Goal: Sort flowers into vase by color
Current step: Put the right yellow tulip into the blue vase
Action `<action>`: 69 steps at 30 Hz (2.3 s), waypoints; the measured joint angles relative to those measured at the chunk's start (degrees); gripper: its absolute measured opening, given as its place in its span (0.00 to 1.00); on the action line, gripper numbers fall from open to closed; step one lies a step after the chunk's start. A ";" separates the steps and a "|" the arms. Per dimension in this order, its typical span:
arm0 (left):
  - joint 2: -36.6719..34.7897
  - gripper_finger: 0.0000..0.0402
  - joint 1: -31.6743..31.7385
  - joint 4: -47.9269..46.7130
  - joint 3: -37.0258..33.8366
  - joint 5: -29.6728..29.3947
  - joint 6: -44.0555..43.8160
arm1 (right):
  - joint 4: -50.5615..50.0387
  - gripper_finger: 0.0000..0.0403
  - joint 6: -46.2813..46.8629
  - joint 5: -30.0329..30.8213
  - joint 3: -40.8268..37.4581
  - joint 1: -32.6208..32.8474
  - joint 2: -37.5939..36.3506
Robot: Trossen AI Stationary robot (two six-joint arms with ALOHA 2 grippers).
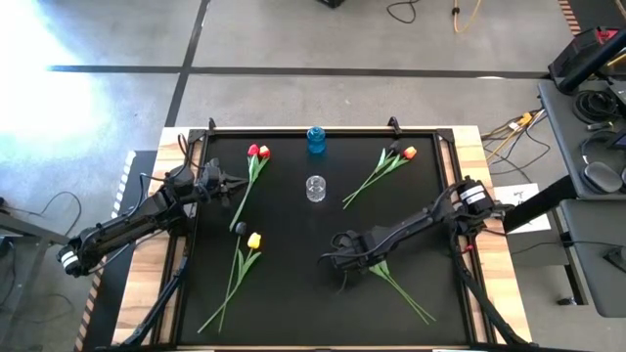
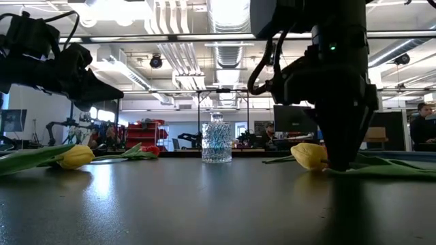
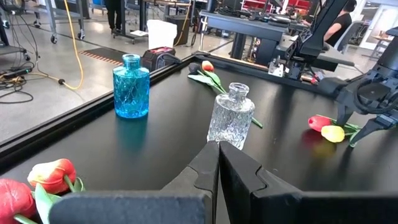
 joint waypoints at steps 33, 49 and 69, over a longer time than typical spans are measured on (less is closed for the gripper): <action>0.22 0.00 0.00 0.06 0.01 0.00 0.00 | 24.65 0.03 -52.76 36.12 18.18 -18.53 -17.75; 0.48 0.00 0.02 0.06 0.02 -0.02 0.02 | 55.46 0.03 -74.19 19.57 17.99 -35.12 -15.65; 0.81 0.00 0.00 0.02 0.00 0.00 0.00 | 65.81 0.03 -75.99 15.31 17.99 -41.42 -10.07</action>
